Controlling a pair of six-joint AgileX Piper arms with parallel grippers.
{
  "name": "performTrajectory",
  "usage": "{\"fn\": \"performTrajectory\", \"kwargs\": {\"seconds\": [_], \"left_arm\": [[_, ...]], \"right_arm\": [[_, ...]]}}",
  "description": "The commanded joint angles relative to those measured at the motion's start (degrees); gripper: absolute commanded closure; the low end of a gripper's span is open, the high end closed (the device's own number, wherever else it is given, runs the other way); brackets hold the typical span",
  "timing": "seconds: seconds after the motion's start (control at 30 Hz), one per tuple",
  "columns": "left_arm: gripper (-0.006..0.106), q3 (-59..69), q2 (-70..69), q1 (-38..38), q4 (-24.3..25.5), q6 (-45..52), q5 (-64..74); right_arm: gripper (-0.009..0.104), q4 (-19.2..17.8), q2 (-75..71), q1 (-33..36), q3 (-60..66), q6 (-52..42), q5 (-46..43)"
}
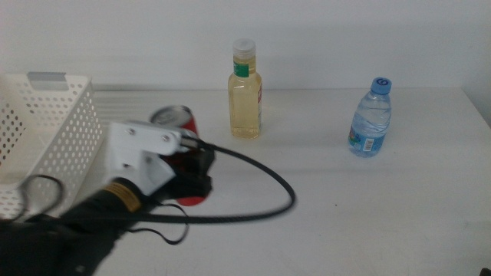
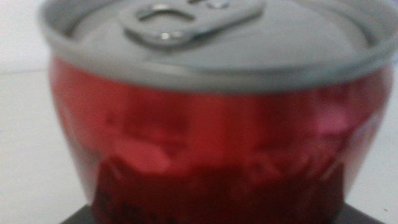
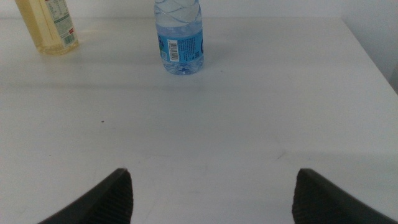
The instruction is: Use arms to grab the bottles and put them into the dustbin to the left of the table.
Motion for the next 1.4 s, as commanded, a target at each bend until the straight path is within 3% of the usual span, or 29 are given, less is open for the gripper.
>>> {"fn": "performTrajectory", "kwargs": {"seconds": [0.0,0.33,0.57,0.77,1.03,1.37], "left_arm": [[0.106,-1.84,-6.64,1.79,0.11,0.17,0.24],[0.106,-12.57,-15.11,9.32,0.11,7.00,31.39],[0.106,-23.98,-14.47,19.83,0.11,10.14,53.58],[0.106,-36.50,-11.22,28.49,-2.69,17.11,68.11],[0.106,-54.30,-1.99,37.90,-2.91,19.89,87.62],[0.106,-67.96,10.77,43.78,-2.91,24.09,97.86]], "right_arm": [[0.028,-0.22,-1.55,-0.25,-0.41,-0.50,-3.92],[0.028,-0.22,-1.55,-0.25,-0.41,-0.50,-3.92],[0.028,-0.22,-1.55,-0.25,-0.41,-0.50,-3.92],[0.028,-0.22,-1.55,-0.25,-0.41,-0.50,-3.92],[0.028,-0.22,-1.55,-0.25,-0.41,-0.50,-3.92],[0.028,-0.22,-1.55,-0.25,-0.41,-0.50,-3.92]]}}
